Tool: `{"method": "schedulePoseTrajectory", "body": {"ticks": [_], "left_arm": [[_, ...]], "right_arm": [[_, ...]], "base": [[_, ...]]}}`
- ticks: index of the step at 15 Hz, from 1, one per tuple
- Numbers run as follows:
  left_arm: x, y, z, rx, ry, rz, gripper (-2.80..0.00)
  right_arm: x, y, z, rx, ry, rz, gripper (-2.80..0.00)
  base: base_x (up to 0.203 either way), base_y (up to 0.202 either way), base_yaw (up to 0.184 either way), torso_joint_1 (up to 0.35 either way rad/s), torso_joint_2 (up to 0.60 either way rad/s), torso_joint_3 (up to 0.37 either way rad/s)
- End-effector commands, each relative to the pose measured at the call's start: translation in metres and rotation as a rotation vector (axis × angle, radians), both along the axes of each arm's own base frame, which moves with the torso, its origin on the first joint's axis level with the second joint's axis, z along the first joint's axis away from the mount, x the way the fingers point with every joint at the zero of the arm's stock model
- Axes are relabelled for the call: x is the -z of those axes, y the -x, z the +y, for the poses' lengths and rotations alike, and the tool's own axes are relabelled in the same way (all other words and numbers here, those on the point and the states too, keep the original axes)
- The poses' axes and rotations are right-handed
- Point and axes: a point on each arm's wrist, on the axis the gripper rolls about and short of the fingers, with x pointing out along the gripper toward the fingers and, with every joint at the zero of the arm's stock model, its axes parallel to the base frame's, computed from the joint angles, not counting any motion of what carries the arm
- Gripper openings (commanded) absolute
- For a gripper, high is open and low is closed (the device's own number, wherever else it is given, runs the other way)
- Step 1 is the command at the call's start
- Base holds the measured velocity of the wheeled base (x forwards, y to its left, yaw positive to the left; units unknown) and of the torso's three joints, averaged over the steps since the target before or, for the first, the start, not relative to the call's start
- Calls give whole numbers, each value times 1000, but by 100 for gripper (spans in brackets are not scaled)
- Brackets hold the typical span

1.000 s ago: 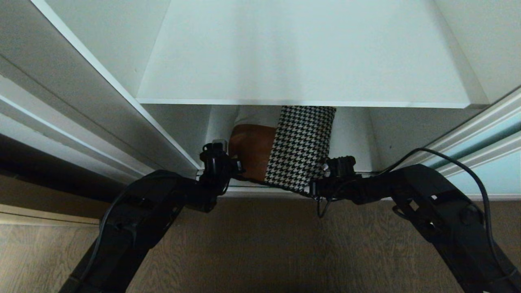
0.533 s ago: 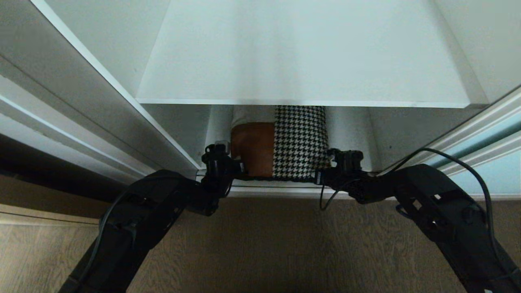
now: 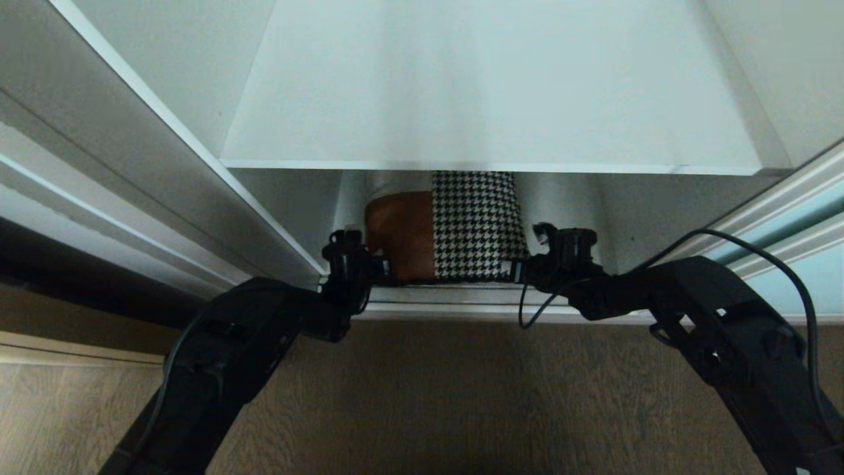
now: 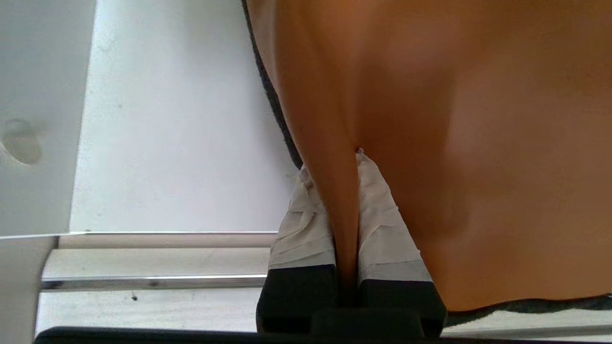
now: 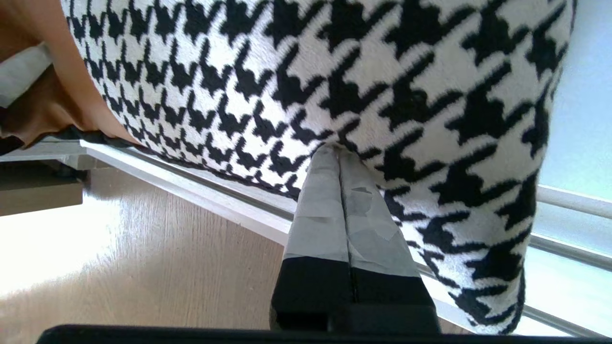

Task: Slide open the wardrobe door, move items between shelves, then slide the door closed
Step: Place the pillow on the higher shelf

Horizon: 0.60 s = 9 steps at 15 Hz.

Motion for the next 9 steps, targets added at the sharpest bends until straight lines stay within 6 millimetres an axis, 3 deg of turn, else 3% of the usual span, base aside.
{"method": "schedulePoseTrajectory", "body": {"ticks": [1, 9], "left_arm": [[-4, 0, 1, -10, 0, -14, -280], [3, 2, -7, -17, -36, -16, -280]], "right_arm": [[1, 0, 1, -4, -2, 1, -280], [-6, 1, 1, 5, -11, -3, -280]], "base": [[0, 0, 0, 0, 0, 0], [0, 0, 0, 0, 0, 0]]}}
